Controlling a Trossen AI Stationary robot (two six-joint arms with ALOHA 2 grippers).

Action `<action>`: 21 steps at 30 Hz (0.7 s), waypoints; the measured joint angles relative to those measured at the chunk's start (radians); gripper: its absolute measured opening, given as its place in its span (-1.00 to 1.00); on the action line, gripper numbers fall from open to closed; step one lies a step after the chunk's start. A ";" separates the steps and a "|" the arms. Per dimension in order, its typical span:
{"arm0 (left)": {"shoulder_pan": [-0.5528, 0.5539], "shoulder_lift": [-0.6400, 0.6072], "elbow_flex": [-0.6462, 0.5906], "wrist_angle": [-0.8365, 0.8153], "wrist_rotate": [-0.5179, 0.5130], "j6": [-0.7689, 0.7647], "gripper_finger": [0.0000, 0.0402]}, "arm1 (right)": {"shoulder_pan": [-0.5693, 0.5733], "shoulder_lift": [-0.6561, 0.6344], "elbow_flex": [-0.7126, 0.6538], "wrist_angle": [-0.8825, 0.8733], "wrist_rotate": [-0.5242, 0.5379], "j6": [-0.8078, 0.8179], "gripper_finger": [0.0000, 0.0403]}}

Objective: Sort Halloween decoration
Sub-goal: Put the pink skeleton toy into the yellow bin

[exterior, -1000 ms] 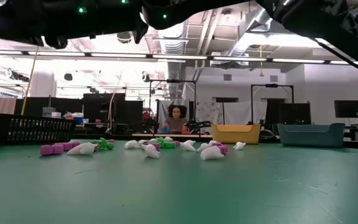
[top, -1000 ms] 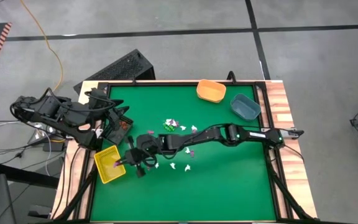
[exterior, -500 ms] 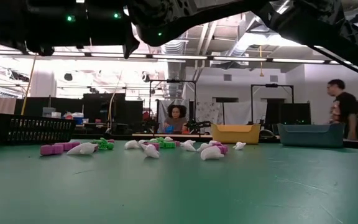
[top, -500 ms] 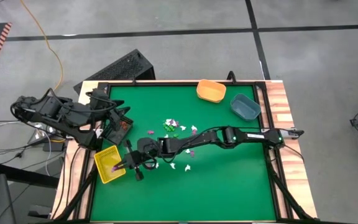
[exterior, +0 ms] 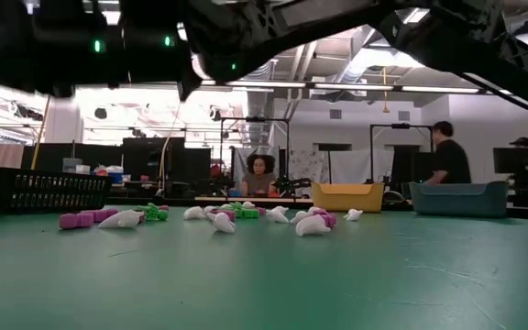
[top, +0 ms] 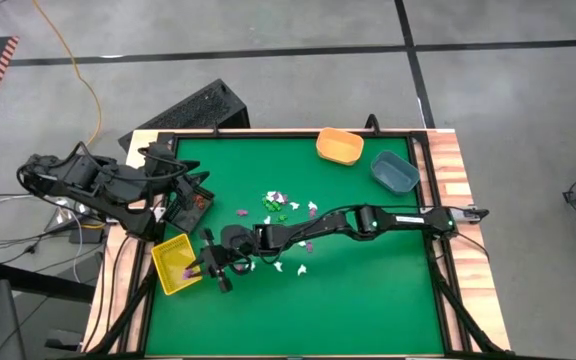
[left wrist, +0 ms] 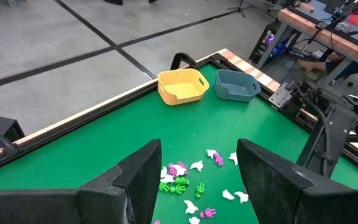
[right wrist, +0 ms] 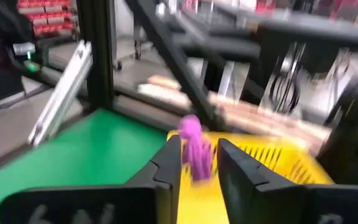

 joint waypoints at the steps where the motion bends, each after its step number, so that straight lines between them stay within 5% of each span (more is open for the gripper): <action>1: 0.000 0.000 0.000 0.000 0.001 0.000 -0.01 | 0.000 0.009 0.000 -0.011 0.000 0.007 -0.46; 13: 0.000 0.000 0.000 -0.001 0.040 -0.001 -0.01 | -0.035 -0.008 0.004 -0.136 0.007 0.004 -0.35; 21: 0.000 -0.004 0.000 -0.001 0.040 0.017 -0.01 | -0.166 -0.258 0.008 -0.539 0.058 -0.101 -0.35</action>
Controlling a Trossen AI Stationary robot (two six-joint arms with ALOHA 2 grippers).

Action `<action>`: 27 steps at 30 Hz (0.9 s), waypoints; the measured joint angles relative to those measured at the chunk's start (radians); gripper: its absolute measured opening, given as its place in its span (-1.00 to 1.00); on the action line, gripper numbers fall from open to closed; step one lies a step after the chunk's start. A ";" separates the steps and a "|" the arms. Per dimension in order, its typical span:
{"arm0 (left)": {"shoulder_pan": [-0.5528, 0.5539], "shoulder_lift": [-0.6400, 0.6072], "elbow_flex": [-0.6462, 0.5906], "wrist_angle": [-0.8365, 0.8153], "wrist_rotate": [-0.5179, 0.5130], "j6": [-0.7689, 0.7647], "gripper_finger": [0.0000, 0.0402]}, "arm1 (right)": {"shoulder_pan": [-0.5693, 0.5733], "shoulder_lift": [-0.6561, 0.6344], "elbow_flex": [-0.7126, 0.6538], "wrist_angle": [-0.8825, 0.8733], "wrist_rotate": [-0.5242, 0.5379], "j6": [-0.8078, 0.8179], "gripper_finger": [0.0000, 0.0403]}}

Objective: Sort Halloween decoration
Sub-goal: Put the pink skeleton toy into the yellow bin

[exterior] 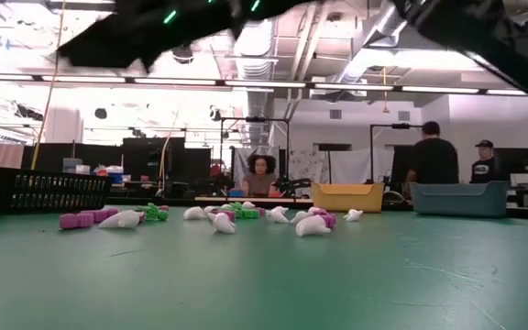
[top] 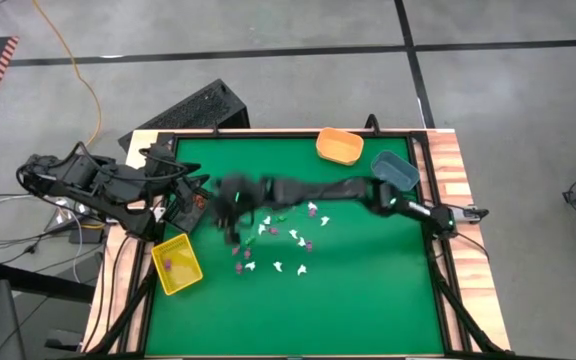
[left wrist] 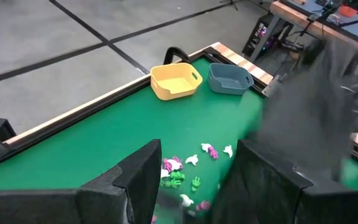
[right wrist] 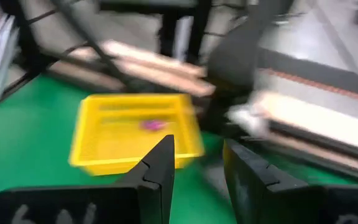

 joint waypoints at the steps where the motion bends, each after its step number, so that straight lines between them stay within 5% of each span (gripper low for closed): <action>1: 0.000 0.000 0.000 0.000 -0.001 0.005 -0.01 | -0.024 -0.024 0.002 -0.046 0.003 -0.001 -0.35; 11: 0.000 -0.005 0.000 0.000 -0.004 0.036 -0.01 | -0.199 -0.013 -0.006 -0.379 -0.047 0.056 -0.35; 27: 0.000 -0.005 0.000 -0.001 -0.026 0.042 -0.01 | -0.132 -0.001 -0.335 -0.099 -0.054 0.032 -0.35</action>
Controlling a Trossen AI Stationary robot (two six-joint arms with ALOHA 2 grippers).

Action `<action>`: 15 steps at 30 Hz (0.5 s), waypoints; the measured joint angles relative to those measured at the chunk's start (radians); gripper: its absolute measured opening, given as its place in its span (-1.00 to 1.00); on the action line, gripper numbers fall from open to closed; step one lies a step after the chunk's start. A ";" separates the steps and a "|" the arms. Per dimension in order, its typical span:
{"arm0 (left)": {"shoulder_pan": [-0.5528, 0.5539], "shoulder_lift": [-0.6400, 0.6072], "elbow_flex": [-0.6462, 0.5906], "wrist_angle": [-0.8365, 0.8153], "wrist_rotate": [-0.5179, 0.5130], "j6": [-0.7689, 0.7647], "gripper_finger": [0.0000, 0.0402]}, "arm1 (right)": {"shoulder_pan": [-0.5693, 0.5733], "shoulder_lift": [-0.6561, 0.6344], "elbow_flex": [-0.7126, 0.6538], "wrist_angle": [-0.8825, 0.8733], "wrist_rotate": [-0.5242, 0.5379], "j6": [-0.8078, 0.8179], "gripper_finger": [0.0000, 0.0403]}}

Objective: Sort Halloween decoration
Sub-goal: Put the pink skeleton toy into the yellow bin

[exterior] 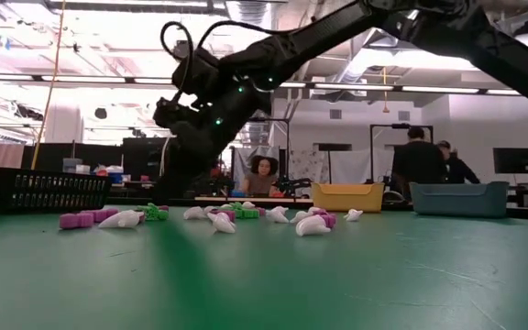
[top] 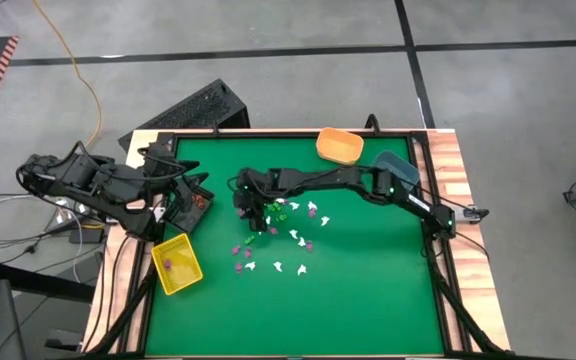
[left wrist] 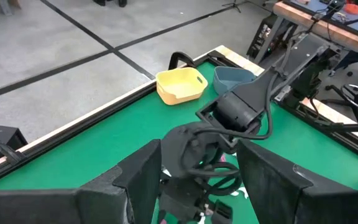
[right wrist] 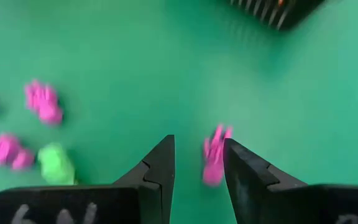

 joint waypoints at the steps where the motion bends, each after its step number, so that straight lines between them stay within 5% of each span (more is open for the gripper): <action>1: 0.000 0.000 0.000 0.000 -0.001 0.000 -0.01 | 0.000 -0.003 -0.015 0.040 0.001 0.010 -0.35; 15: 0.000 0.000 0.000 0.000 -0.013 -0.001 -0.01 | 0.026 -0.005 -0.154 0.254 0.084 0.038 -0.35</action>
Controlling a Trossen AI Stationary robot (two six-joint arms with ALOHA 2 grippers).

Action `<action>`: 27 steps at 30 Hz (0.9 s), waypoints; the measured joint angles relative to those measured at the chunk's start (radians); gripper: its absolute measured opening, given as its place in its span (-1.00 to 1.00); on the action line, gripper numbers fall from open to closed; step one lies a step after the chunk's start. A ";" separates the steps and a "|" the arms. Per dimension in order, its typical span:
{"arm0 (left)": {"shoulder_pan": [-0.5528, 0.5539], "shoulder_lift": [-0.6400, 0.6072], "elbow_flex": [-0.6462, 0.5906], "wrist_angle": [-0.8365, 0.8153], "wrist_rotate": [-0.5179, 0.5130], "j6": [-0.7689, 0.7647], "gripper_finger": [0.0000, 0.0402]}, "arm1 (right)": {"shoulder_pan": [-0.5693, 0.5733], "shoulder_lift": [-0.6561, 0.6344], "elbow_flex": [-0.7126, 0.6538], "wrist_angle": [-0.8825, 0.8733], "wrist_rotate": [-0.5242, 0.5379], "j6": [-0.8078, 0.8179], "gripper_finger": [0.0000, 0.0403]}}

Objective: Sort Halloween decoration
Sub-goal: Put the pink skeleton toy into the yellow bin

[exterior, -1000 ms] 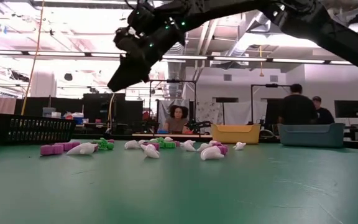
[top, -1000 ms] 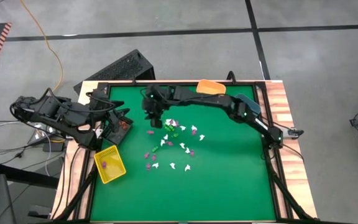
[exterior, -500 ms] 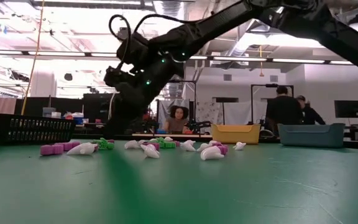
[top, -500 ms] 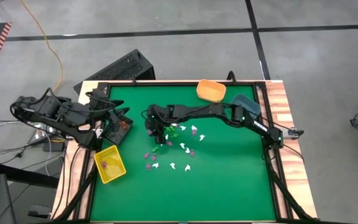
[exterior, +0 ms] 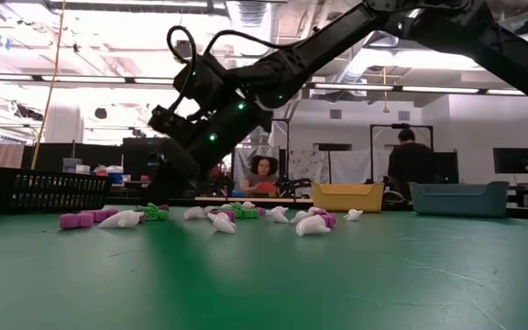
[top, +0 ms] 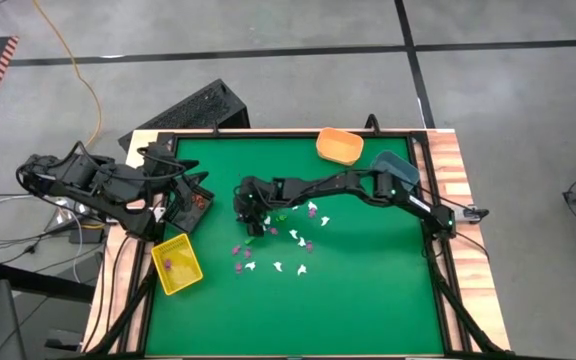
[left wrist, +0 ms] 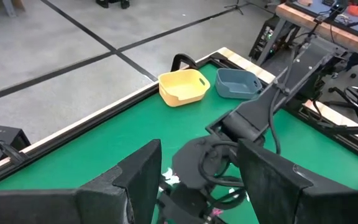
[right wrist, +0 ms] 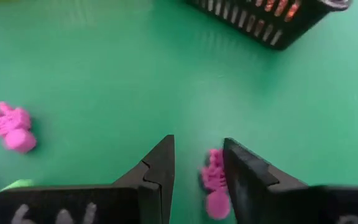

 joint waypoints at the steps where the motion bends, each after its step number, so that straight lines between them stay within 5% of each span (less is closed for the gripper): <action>1: 0.000 0.000 0.000 0.000 0.000 0.000 -0.01 | 0.002 -0.003 -0.010 0.001 0.004 0.004 -0.35; 13: 0.000 0.000 0.000 -0.001 -0.003 -0.004 -0.01 | -0.021 -0.004 -0.061 -0.008 0.071 0.073 -0.52; 22: 0.000 0.000 0.000 0.000 -0.008 -0.005 -0.01 | -0.019 0.000 -0.009 -0.057 0.088 0.097 -0.95; 27: 0.000 0.000 0.000 -0.001 -0.009 -0.005 -0.01 | -0.006 0.005 0.051 -0.096 0.086 0.099 -0.94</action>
